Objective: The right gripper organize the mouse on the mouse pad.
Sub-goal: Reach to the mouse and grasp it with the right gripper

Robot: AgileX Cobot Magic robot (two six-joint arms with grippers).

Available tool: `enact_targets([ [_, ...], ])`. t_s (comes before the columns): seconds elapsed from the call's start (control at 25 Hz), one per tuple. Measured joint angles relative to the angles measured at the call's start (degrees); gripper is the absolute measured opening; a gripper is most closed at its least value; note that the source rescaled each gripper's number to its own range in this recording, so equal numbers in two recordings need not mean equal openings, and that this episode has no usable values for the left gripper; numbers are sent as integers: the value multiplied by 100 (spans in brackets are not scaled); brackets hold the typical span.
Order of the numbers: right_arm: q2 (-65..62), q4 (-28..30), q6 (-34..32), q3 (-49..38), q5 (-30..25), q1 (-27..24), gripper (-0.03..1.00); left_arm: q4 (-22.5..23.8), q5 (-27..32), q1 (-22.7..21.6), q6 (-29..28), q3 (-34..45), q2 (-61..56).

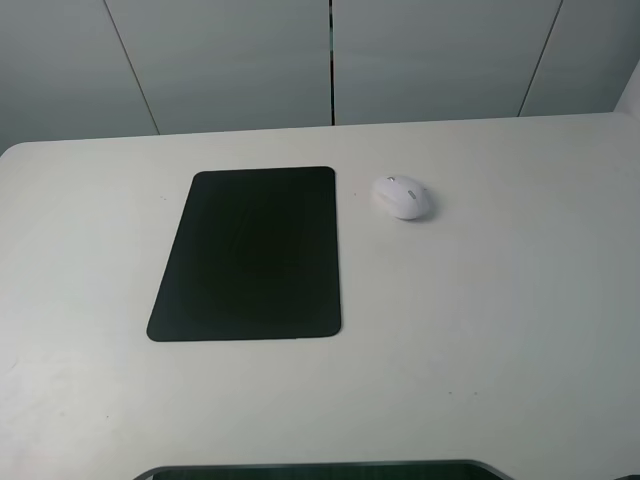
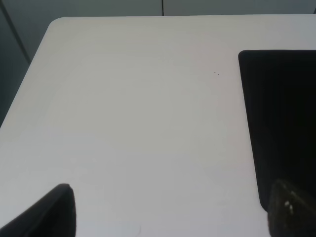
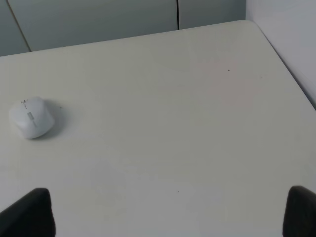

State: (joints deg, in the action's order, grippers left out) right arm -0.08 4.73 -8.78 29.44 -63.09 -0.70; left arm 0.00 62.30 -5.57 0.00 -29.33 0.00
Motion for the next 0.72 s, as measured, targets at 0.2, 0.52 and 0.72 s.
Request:
enact_targets([
  [0.2,0,0,0,0,0,0,100,0,0,0,0,0,0],
  [0.52,0,0,-11,0,0,0,100,0,0,0,0,0,0],
  [0.72,0,0,-11,0,0,0,100,0,0,0,0,0,0],
])
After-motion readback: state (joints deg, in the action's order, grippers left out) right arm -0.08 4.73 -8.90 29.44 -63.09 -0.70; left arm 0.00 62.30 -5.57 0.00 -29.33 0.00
